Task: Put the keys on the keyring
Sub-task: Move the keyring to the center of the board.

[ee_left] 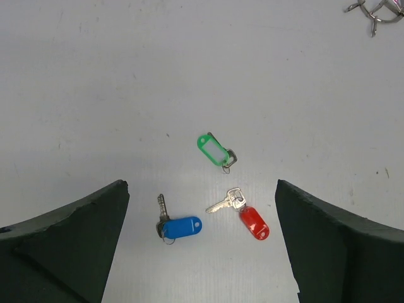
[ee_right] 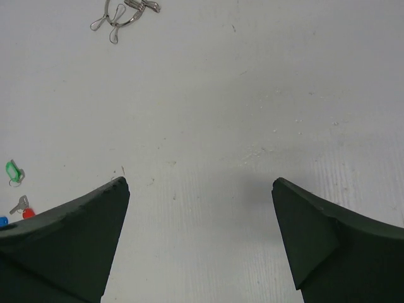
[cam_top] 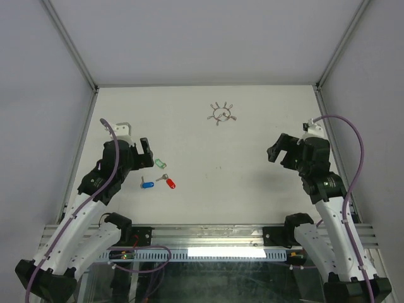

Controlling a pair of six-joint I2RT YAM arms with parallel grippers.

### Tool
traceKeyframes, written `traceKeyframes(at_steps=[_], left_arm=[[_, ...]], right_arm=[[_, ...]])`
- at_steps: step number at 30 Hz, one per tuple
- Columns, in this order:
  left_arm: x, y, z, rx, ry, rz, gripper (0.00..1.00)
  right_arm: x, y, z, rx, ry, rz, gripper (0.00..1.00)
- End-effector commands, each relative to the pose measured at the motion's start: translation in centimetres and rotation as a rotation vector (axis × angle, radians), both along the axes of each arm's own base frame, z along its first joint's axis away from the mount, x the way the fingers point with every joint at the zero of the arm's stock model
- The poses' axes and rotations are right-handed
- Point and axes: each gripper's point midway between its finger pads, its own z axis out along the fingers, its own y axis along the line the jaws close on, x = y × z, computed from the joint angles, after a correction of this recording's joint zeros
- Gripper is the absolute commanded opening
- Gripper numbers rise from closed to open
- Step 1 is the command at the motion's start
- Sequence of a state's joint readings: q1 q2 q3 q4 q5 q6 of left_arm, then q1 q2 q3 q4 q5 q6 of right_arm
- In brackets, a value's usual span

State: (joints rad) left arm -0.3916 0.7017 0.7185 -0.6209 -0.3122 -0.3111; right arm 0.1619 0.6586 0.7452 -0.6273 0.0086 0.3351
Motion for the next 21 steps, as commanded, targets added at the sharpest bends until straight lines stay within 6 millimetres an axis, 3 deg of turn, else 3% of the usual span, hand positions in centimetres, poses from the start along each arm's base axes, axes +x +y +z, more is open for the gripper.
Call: traceKeyframes(at_steps=[1, 14, 21], left_arm=[[1.5, -0.9, 3.1, -0.044, -0.06, -0.003, 0.99], [3.8, -2.1, 5.8, -0.081, -0.12, -0.015, 0.99], [5.0, -3.2, 6.5, -0.102, -0.151, -0.054, 0.99]], right_arm=[[2.0, 0.9, 1.8, 0.069, -0.065, 0.03, 0.99], [4.0, 0.6, 1.0, 0.134, 0.012, -0.035, 1.0], [4.8, 2.3, 0.6, 0.151, 0.077, 0.081, 1.0]])
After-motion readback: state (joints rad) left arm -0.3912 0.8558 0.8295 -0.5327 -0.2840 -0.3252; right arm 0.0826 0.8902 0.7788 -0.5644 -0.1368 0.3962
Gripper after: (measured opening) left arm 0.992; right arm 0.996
